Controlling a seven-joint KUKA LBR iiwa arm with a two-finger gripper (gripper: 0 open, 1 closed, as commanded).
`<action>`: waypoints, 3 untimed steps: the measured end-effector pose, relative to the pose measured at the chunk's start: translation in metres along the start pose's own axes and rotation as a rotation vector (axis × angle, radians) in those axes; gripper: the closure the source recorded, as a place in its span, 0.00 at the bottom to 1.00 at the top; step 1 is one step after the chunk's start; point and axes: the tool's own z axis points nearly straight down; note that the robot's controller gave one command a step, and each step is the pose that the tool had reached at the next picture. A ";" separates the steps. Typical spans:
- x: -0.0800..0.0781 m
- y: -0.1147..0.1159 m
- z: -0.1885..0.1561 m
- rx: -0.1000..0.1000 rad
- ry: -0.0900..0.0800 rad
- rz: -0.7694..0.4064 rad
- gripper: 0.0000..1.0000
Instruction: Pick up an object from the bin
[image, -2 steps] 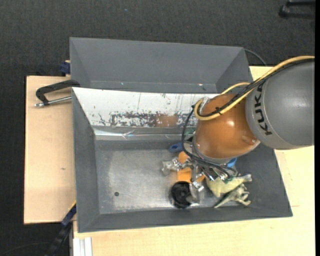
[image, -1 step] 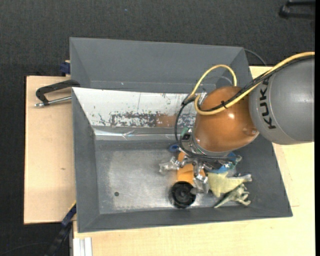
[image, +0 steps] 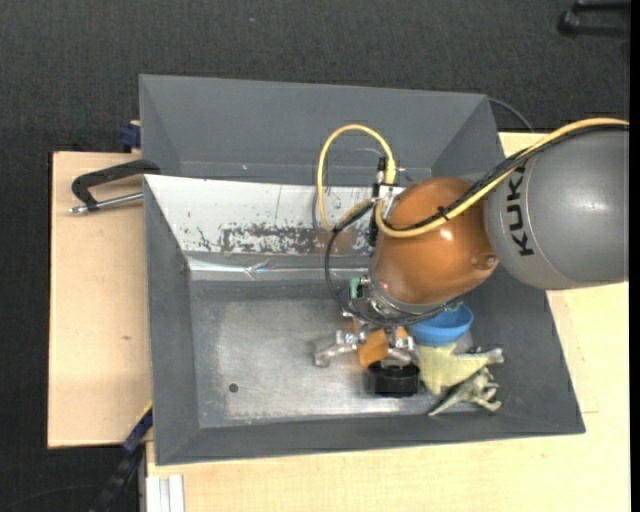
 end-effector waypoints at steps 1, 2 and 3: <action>-0.006 0.035 0.000 -0.005 0.002 -0.282 0.00; -0.006 0.035 0.000 -0.005 0.001 -0.280 1.00; -0.008 0.032 -0.098 0.006 0.000 -0.276 1.00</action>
Offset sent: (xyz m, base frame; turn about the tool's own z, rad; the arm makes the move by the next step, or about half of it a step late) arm -0.0343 0.0084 -0.0008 -0.2835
